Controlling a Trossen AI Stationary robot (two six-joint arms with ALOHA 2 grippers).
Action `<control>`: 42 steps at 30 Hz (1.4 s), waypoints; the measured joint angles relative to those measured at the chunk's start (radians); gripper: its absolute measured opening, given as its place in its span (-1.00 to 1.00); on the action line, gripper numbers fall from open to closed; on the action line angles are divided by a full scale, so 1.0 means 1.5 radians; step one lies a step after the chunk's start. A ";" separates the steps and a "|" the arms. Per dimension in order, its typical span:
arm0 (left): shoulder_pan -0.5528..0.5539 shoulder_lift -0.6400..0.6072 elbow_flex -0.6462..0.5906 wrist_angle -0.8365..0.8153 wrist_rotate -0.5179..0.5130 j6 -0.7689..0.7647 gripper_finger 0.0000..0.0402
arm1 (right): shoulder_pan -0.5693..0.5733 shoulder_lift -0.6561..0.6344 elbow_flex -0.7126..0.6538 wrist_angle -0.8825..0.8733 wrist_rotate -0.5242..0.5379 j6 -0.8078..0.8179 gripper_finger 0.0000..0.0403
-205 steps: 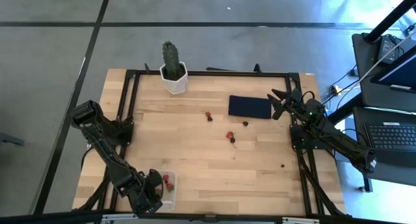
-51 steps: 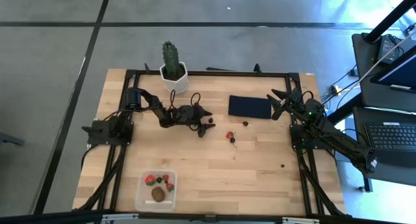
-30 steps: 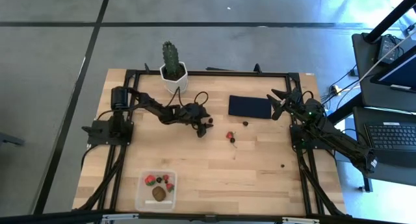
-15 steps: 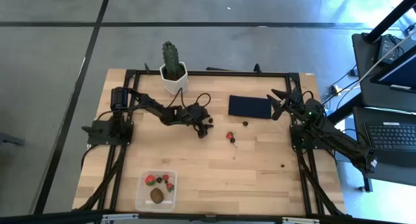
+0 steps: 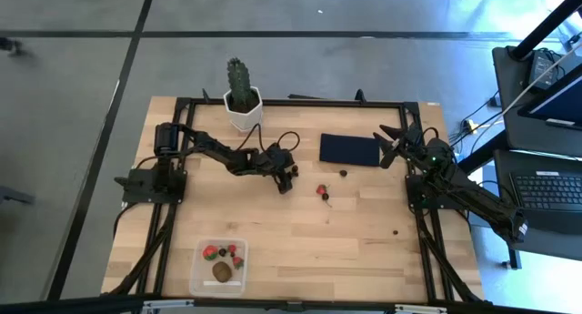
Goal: Pick and placing Produce into tupperware
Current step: Put the blackberry in the transparent bin
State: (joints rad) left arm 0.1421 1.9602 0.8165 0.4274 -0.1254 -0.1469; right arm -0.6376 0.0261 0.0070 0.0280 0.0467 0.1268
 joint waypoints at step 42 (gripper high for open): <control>-0.025 -0.260 -0.001 -0.166 0.091 0.053 -0.40 | 0.000 0.000 0.000 0.000 0.000 -0.001 -0.02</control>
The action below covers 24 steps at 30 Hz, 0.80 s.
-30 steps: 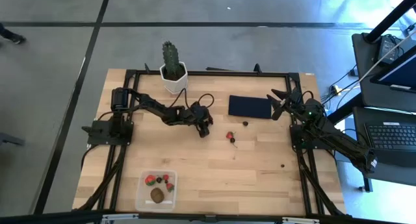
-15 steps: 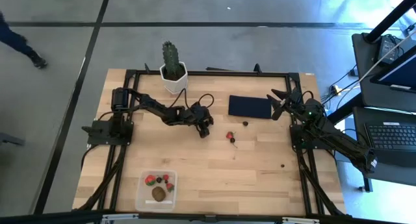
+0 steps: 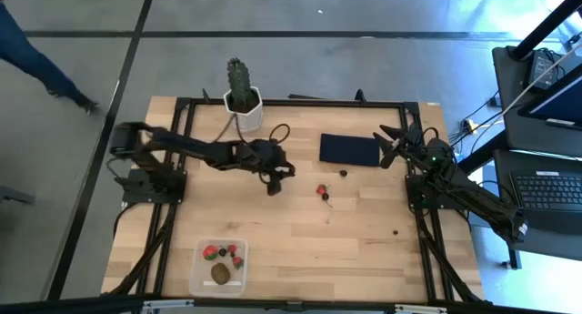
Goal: Pick and placing Produce into tupperware
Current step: Put the blackberry in the transparent bin
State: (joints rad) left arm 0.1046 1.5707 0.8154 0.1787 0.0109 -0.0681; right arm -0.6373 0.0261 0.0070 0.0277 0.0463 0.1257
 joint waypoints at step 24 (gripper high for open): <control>-0.528 -0.247 0.001 -0.386 -0.044 -0.455 -0.49 | 0.000 0.000 0.000 0.000 0.001 0.087 -0.02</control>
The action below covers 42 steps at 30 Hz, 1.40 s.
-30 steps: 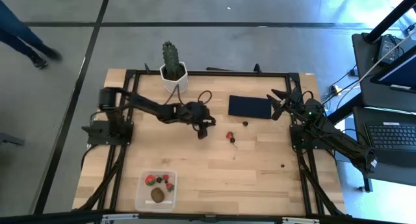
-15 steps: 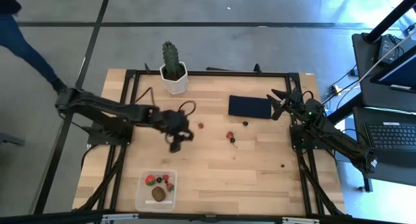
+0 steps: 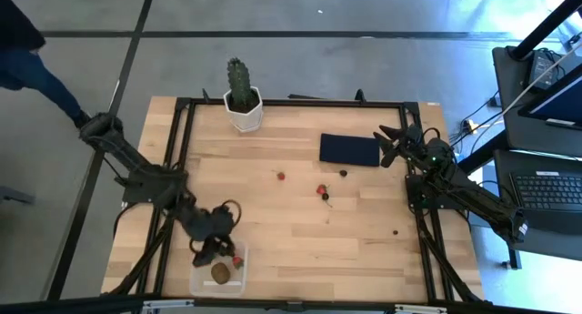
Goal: Pick and placing Produce into tupperware
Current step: Put the blackberry in the transparent bin, then put the strawberry in the transparent bin
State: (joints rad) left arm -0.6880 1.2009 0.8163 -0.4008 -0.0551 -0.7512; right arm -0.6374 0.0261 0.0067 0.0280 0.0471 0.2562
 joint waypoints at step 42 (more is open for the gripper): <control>0.071 0.062 0.001 -0.019 -0.124 -0.009 -0.43 | 0.000 0.000 0.000 0.000 0.001 -0.004 -0.02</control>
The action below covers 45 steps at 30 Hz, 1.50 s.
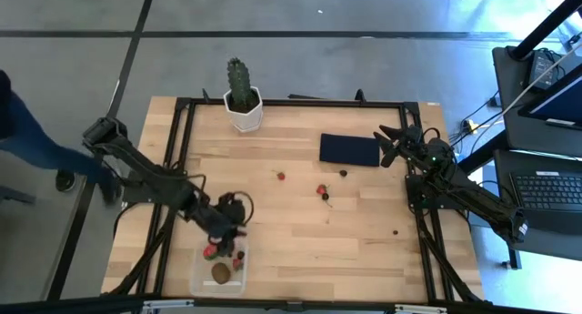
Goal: Pick and placing Produce into tupperware
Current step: Put the strawberry in the transparent bin
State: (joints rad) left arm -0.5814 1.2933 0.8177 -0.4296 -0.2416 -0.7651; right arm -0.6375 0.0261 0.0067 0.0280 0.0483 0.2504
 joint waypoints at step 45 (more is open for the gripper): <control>0.456 0.119 0.000 0.231 0.145 0.547 0.71 | 0.000 0.000 0.000 0.000 0.000 -0.068 -0.02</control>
State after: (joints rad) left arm 0.1024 1.4721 0.8173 -0.0832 -0.0239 0.0557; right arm -0.6376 0.0261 0.0069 0.0280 0.0483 0.1484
